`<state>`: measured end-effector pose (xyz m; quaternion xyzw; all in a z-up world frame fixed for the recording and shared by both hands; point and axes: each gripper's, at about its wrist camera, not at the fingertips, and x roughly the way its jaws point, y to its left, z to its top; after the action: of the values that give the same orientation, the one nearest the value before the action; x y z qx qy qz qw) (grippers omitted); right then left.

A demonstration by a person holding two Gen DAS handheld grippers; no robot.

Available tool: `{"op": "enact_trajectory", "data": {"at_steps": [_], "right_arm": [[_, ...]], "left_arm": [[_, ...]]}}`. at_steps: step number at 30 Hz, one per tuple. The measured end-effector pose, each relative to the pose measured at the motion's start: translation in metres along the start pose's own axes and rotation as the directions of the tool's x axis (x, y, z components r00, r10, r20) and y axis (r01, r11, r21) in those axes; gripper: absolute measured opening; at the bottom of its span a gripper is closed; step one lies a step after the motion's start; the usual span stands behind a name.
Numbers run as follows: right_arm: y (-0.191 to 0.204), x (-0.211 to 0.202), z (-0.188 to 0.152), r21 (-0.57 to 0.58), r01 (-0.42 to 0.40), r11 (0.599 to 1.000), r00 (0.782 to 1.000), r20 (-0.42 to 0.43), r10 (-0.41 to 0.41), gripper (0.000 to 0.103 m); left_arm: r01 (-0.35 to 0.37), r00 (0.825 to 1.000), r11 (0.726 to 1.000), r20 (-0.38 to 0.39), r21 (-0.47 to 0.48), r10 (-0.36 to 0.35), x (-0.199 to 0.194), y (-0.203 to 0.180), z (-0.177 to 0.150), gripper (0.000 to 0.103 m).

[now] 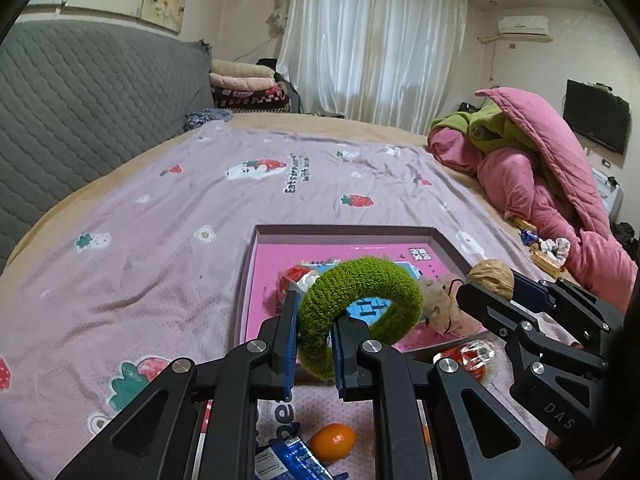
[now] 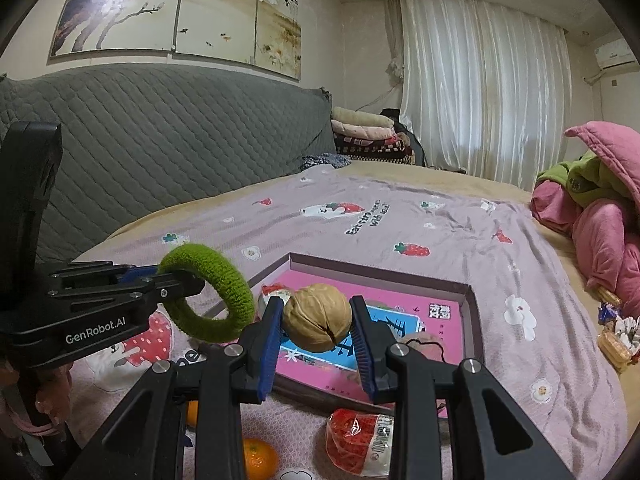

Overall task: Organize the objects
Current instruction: 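Lower the hair tie into the tray and open left tool while right releases the walnut there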

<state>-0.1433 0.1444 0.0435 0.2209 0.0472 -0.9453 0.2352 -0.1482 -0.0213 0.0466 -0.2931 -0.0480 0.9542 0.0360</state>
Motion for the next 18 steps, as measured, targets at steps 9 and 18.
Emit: {"op": "enact_trajectory", "data": {"at_steps": [9,18], "right_arm": [[-0.002,0.018,-0.012,0.006,-0.016,1.000,0.998,-0.057,0.016,0.034],[0.002,0.038,-0.021,-0.012,-0.036,0.999,0.992,-0.118,0.034,0.034]], "left_arm": [[-0.017,0.999,1.000,-0.040,-0.019,0.016,0.022,0.012,-0.011,0.015],[-0.019,0.999,0.999,-0.047,-0.037,0.017,0.039,0.019,-0.011,0.015]]}}
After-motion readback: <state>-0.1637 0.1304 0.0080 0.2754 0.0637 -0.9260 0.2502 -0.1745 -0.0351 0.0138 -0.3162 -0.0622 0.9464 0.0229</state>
